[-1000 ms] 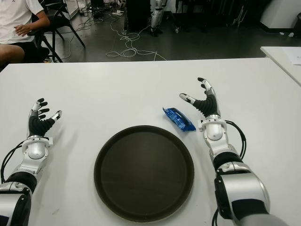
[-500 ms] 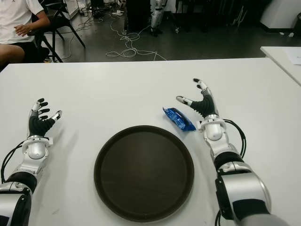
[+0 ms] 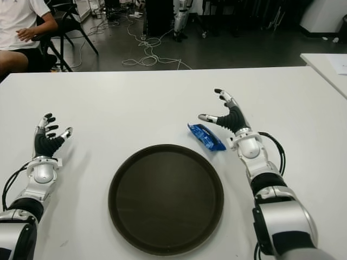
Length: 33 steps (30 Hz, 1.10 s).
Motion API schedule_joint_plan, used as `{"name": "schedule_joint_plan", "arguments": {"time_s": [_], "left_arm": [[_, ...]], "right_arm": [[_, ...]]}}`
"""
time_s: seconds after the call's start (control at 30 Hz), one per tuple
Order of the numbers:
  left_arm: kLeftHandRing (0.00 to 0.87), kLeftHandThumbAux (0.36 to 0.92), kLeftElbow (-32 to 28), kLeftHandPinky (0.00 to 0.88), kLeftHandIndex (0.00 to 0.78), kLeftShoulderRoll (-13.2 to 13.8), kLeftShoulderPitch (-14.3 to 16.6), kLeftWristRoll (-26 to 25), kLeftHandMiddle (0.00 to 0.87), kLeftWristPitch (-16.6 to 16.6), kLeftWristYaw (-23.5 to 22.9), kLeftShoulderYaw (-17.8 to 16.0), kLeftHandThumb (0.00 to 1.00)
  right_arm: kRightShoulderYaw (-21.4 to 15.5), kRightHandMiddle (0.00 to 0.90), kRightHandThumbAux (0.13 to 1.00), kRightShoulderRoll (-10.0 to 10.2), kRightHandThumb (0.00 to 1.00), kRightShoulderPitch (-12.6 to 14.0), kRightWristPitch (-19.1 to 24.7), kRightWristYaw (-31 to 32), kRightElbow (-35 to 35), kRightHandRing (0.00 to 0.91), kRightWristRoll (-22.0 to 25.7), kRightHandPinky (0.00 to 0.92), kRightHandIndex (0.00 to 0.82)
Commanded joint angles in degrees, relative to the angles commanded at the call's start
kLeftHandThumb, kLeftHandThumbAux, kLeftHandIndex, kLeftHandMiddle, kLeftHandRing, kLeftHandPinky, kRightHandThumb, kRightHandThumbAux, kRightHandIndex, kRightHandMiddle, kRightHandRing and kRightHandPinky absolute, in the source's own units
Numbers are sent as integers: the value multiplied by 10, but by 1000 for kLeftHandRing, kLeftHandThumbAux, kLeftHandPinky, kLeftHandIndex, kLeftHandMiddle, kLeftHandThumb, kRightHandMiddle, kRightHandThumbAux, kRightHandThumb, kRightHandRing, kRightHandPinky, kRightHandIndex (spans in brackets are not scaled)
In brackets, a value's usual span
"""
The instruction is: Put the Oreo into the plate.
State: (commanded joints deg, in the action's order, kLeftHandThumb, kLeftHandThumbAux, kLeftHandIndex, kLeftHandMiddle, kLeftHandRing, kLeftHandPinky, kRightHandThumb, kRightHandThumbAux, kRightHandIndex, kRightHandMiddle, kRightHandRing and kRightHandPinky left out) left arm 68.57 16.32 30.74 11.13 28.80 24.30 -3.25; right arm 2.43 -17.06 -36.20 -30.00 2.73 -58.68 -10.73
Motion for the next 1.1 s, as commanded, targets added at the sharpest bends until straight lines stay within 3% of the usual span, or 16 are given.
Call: {"name": "schedule_joint_plan", "arguments": {"time_s": [0.13,0.27,0.47,0.8,0.97,1.1], "left_arm": [[226,696,0,263,115,-1,-1,-3,196,5,-3,-1,212],[210,697,-1,237,116,-1,-1,-4,188,9,-6,-2,219],[196,712,-1,231,105,0,-2,1,173,9,0,2,195],[197,709,2,224,104,2,1,0,175,6,-2,1,197],[193,719,2,231,104,2,1,0,167,8,-3,0,211],[206,716,2,255,106,4,1,4,175,4,3,3,211]], "right_arm": [[-2,75,654,-9,0,39,63,55,141,46,23,6,94],[0,70,656,-8,0,59,97,67,192,32,21,1,86],[15,69,650,-18,0,84,184,83,274,44,-1,0,78],[46,89,648,-24,0,87,318,109,344,65,-43,14,97],[72,84,625,-32,0,73,439,152,380,54,-70,4,101],[79,64,632,-31,0,71,482,163,401,25,-76,0,83]]}}
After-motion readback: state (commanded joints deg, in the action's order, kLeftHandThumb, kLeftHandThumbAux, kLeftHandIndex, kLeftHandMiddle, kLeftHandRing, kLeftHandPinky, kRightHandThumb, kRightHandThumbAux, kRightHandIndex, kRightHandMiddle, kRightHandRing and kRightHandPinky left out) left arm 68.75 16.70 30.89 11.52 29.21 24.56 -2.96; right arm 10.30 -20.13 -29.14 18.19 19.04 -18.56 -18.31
